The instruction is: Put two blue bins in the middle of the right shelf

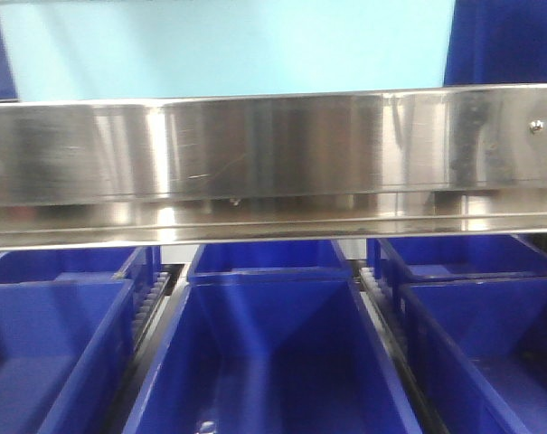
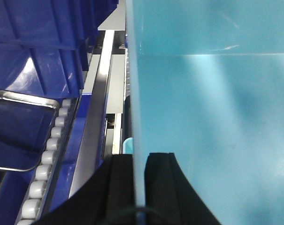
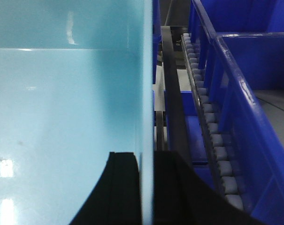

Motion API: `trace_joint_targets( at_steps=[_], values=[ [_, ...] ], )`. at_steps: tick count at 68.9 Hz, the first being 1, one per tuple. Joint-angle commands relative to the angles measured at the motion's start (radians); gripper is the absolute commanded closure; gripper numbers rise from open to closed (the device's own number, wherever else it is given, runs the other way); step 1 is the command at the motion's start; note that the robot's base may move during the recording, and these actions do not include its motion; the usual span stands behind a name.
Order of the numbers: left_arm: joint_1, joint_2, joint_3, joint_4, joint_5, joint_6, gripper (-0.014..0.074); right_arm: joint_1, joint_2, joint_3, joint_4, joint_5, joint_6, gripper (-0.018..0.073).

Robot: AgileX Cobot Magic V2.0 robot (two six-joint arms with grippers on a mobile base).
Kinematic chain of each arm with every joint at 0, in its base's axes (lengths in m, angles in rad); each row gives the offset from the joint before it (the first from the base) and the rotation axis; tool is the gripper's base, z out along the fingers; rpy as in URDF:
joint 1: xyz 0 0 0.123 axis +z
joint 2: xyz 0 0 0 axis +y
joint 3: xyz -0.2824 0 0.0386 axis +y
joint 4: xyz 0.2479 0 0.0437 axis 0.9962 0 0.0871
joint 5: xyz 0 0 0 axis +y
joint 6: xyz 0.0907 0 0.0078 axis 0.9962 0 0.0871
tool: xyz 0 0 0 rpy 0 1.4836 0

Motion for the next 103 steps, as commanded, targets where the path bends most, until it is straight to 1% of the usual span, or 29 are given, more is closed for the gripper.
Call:
trace_joint_targets(
  at_steps=[1,103],
  values=[
    [0.001,-0.013,-0.005,0.035,-0.025,-0.001,0.0707,-0.004,-0.011,-0.004,-0.052,-0.031,-0.009,0.0721],
    [0.001,-0.013,-0.005,0.035,-0.025,-0.001,0.0707,-0.004,-0.011,-0.004,-0.052,-0.031,-0.009,0.0721]
  ],
)
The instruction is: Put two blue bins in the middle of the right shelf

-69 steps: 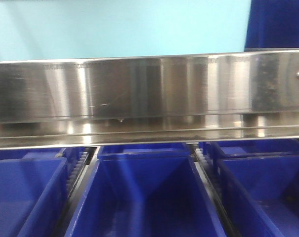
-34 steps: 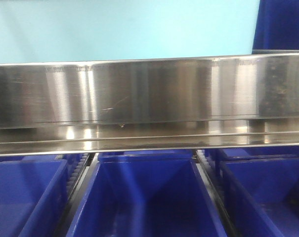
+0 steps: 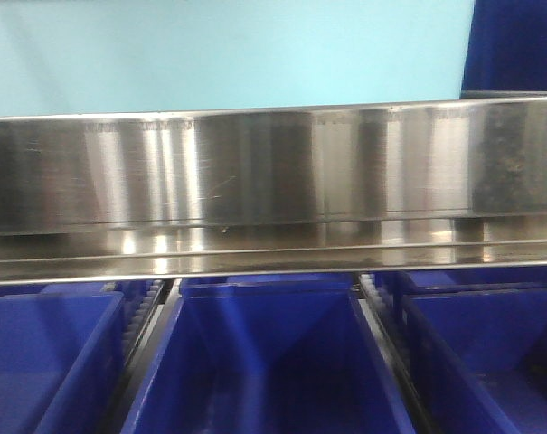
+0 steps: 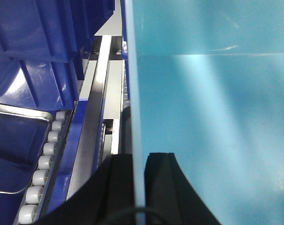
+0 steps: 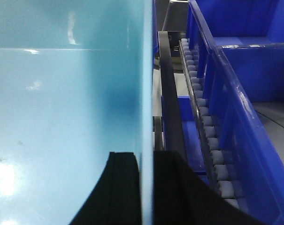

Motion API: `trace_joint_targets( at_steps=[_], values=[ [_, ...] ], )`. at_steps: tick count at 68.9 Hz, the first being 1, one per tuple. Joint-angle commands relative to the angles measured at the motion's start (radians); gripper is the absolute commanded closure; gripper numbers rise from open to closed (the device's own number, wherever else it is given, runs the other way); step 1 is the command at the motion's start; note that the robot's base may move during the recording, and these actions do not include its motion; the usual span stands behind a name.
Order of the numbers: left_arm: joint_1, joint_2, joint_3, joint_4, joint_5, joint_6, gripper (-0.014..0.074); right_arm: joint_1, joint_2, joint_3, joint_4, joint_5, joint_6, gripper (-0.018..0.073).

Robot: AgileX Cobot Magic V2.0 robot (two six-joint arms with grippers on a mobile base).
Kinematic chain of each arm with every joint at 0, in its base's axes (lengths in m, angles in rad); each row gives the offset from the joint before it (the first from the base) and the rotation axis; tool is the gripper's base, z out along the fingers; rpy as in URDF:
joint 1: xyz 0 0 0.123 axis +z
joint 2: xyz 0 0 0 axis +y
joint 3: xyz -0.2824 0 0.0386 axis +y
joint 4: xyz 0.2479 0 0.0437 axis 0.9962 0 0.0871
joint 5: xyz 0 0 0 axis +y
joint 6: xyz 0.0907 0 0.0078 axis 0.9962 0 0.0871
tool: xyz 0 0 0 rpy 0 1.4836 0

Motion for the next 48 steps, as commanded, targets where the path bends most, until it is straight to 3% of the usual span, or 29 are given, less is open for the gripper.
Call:
trace_joint_targets(
  at_steps=[1,48],
  values=[
    [0.001,-0.013,-0.005,0.035,-0.025,-0.001,0.0707,-0.004,-0.011,-0.004,-0.052,-0.031,-0.009,0.0721],
    [0.001,-0.013,-0.005,0.035,-0.025,-0.001,0.0707,-0.004,-0.011,-0.004,-0.052,-0.031,-0.009,0.0721]
  ],
)
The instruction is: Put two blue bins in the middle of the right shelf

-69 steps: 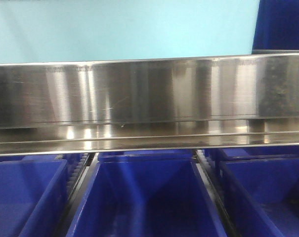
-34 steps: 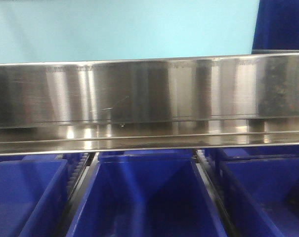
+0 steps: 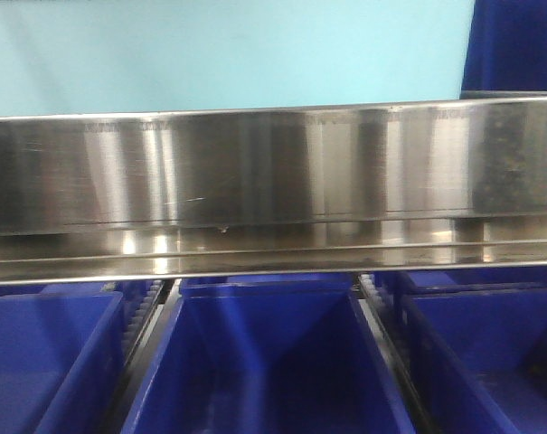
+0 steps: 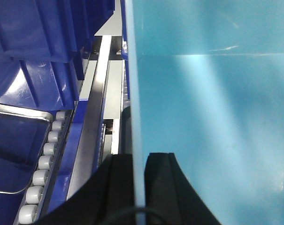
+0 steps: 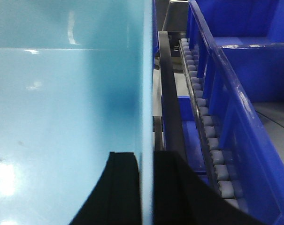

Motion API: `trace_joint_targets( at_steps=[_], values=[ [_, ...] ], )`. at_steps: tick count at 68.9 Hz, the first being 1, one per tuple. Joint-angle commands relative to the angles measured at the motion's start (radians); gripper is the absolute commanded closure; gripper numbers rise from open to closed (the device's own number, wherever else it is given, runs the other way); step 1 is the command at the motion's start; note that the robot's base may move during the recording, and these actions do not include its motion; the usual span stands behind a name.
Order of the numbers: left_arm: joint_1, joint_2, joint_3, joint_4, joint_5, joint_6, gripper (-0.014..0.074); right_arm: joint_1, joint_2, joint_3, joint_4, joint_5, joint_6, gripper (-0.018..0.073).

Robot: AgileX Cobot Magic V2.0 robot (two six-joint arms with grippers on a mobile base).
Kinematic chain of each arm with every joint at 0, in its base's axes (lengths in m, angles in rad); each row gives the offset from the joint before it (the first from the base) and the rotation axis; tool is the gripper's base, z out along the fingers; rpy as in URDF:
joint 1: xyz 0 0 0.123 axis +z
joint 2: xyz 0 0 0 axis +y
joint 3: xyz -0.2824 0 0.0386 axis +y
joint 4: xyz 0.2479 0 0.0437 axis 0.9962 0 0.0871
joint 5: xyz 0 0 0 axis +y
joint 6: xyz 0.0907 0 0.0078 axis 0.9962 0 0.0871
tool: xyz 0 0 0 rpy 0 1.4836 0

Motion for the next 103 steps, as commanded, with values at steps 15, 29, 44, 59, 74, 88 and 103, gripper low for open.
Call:
trace_joint_targets(
  at_steps=[15,29,44,59,74,88,103],
  values=[
    [0.001,-0.013,-0.005,0.035,-0.025,-0.001,0.0707,-0.004,-0.011,-0.004,-0.052,-0.031,-0.009,0.0721],
    [0.001,-0.013,-0.005,0.035,-0.027,-0.001,0.0707,-0.004,-0.011,-0.004,-0.052,-0.041,-0.009,0.0721],
    [0.001,-0.013,-0.005,0.004,0.023,-0.001,0.0707,-0.004,-0.011,-0.004,-0.012,-0.009,-0.009,0.0721],
    [0.001,-0.013,-0.005,-0.019,0.1,0.012,0.0707,-0.004,-0.005,-0.004,0.085,0.081,-0.009,0.0721],
    [0.001,-0.004,-0.005,-0.044,0.166,0.037,0.0707,-0.004,0.015,-0.004,0.133,0.121,-0.009,0.0721],
    [0.011,0.023,-0.005,-0.059,0.175,0.037,0.0707,-0.004,0.035,-0.004,0.153,0.139,-0.009,0.0721],
    [0.109,0.061,-0.005,-0.23,0.175,0.087,0.0707,-0.004,0.055,-0.004,0.159,0.146,-0.009,0.0721]
  ],
)
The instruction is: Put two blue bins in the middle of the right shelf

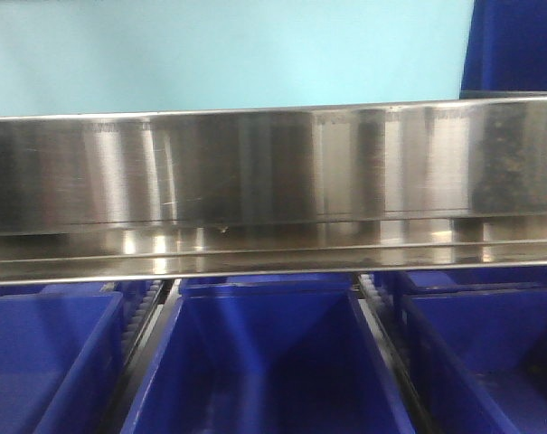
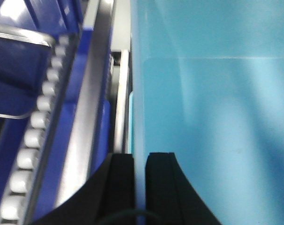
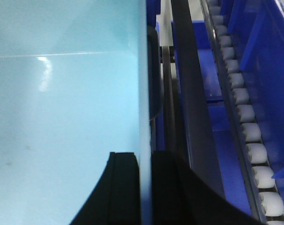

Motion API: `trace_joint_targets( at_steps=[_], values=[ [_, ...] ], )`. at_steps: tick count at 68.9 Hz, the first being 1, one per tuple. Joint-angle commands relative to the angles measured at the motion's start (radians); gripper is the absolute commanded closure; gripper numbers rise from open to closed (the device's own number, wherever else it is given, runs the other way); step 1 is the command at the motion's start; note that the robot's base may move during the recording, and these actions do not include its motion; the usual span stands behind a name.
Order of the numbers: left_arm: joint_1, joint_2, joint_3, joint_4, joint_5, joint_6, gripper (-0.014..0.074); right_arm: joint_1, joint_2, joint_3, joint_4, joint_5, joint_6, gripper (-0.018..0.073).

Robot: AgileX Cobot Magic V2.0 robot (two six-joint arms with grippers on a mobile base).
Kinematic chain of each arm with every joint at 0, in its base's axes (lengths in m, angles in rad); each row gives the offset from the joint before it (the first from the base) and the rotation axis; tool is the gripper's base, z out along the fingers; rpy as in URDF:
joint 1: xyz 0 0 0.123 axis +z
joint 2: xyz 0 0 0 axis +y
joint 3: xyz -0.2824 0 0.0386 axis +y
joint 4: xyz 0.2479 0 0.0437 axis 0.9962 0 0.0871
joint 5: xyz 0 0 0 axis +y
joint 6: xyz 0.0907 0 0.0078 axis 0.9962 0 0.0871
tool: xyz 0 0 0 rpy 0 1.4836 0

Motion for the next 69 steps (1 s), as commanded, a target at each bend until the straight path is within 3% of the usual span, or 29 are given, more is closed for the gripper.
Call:
trace_joint_targets(
  at_steps=[1,14,69],
  values=[
    [0.035,0.005,-0.005,-0.038,-0.023,0.019,0.0707,-0.002,0.003,-0.004,-0.011,-0.035,-0.007,0.0721],
    [0.055,0.009,-0.005,-0.086,-0.023,0.046,0.0707,-0.002,0.015,-0.004,-0.007,-0.03,-0.007,0.0721],
    [0.055,0.033,0.065,-0.114,-0.023,0.046,0.0707,-0.002,0.057,-0.004,0.006,-0.006,-0.007,0.0721]
  ],
)
